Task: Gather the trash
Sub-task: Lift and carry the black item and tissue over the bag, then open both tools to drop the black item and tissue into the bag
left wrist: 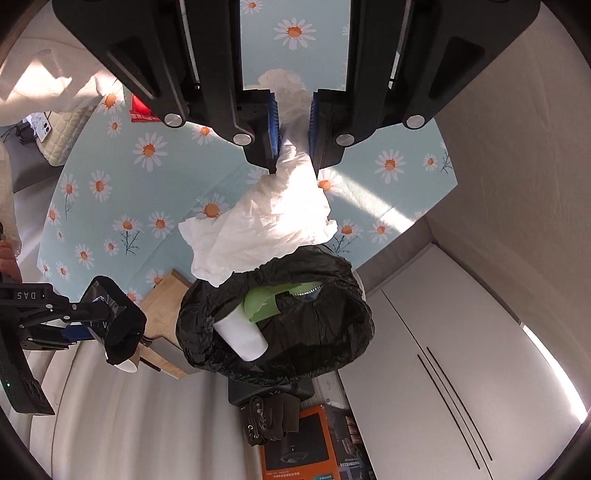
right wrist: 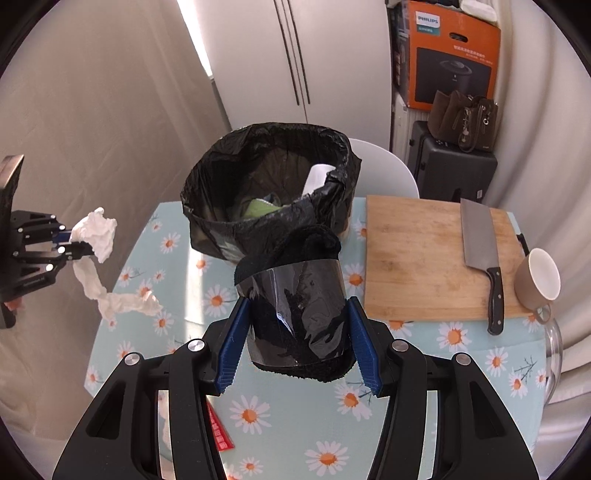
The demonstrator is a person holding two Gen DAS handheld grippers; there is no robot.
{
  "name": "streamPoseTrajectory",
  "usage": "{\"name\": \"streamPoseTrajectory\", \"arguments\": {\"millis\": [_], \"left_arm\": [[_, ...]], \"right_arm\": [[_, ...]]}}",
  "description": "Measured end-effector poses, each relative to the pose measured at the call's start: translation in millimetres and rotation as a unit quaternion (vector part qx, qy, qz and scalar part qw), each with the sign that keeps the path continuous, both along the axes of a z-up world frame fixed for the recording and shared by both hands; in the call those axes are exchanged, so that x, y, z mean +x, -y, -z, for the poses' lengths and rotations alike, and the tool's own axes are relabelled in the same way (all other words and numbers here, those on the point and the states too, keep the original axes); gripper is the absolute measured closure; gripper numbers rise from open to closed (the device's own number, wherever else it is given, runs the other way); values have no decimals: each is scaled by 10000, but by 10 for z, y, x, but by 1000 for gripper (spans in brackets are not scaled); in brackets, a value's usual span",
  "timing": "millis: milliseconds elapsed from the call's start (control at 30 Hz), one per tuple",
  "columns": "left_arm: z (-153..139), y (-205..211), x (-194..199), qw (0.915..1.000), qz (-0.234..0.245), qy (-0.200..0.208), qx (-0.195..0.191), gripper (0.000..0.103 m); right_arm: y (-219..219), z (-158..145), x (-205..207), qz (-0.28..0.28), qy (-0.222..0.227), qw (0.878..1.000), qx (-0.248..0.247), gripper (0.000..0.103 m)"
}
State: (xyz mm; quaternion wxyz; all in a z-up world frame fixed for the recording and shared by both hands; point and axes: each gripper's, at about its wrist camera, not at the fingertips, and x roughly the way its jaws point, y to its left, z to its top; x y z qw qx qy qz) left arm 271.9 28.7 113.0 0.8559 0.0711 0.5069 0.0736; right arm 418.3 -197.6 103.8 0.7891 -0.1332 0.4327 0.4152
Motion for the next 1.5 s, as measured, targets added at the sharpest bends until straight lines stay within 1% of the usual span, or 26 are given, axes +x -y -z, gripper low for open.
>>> {"name": "streamPoseTrajectory", "arguments": {"millis": [133, 200, 267, 367, 467, 633, 733, 833, 933, 967, 1000, 1033, 1067, 1100, 1133, 1167, 1233, 1300, 1367, 1500], "left_arm": [[-390, -12, 167, 9994, 14, 221, 252, 89], [-596, -7, 240, 9990, 94, 380, 211, 89], [-775, 23, 325, 9981, 148, 504, 317, 89], [-990, 80, 468, 9966, 259, 625, 472, 89], [-1167, 139, 612, 9955, 306, 724, 525, 89], [-1368, 178, 874, 9930, 432, 883, 655, 89], [-1455, 139, 1050, 9919, 508, 973, 645, 89], [-1482, 84, 1215, 9908, 611, 1024, 633, 89], [-1445, 34, 1401, 9902, 716, 1089, 496, 87], [-1409, 23, 1459, 9897, 732, 1117, 509, 77], [-1358, 5, 1502, 9892, 734, 1155, 522, 47], [-1301, -14, 1527, 9885, 735, 1217, 514, 30], [-1236, -46, 1531, 9879, 747, 1280, 457, 10], [-1162, -90, 1522, 9878, 768, 1306, 353, 10], [-1084, -141, 1507, 9883, 753, 1301, 247, 10], [-1004, -192, 1493, 9891, 704, 1280, 169, 10], [-847, -298, 1458, 9912, 543, 1206, 30, 9], [-697, -381, 1392, 9925, 409, 1139, -171, 7], [-557, -439, 1305, 9937, 252, 1066, -231, 6], [-362, -544, 1036, 9941, -80, 1006, -406, 6]], "right_arm": [[-98, -284, 97, 16, 232, 9997, 57, 54], [-144, -429, 139, 9, 355, 9993, 109, 54], [-197, -552, 172, -37, 447, 9988, 179, 53], [-285, -698, 215, -104, 525, 9982, 264, 53], [-369, -797, 248, -189, 588, 9976, 316, 53], [-528, -867, 340, -322, 584, 9971, 376, 53], [-655, -858, 439, -345, 523, 9971, 425, 53], [-752, -819, 535, -394, 387, 9970, 542, 53], [-869, -733, 652, -341, 256, 9973, 602, 53], [-914, -690, 681, -359, 218, 9972, 623, 50], [-969, -641, 711, -396, 207, 9970, 634, 49], [-1028, -589, 731, -415, 243, 9969, 621, 45], [-1076, -542, 737, -415, 306, 9969, 592, 33], [-1109, -487, 742, -389, 381, 9971, 534, 27], [-1125, -428, 750, -354, 433, 9974, 450, 18], [-1128, -361, 756, -321, 450, 9979, 348, 18], [-1106, -213, 793, -231, 300, 9991, 166, 18], [-1048, -85, 822, -84, 100, 9998, 122, 18], [-984, 3, 801, -15, -24, 9999, 126, 17], [-876, 97, 660, 2, -41, 10000, 16, 17]]}}
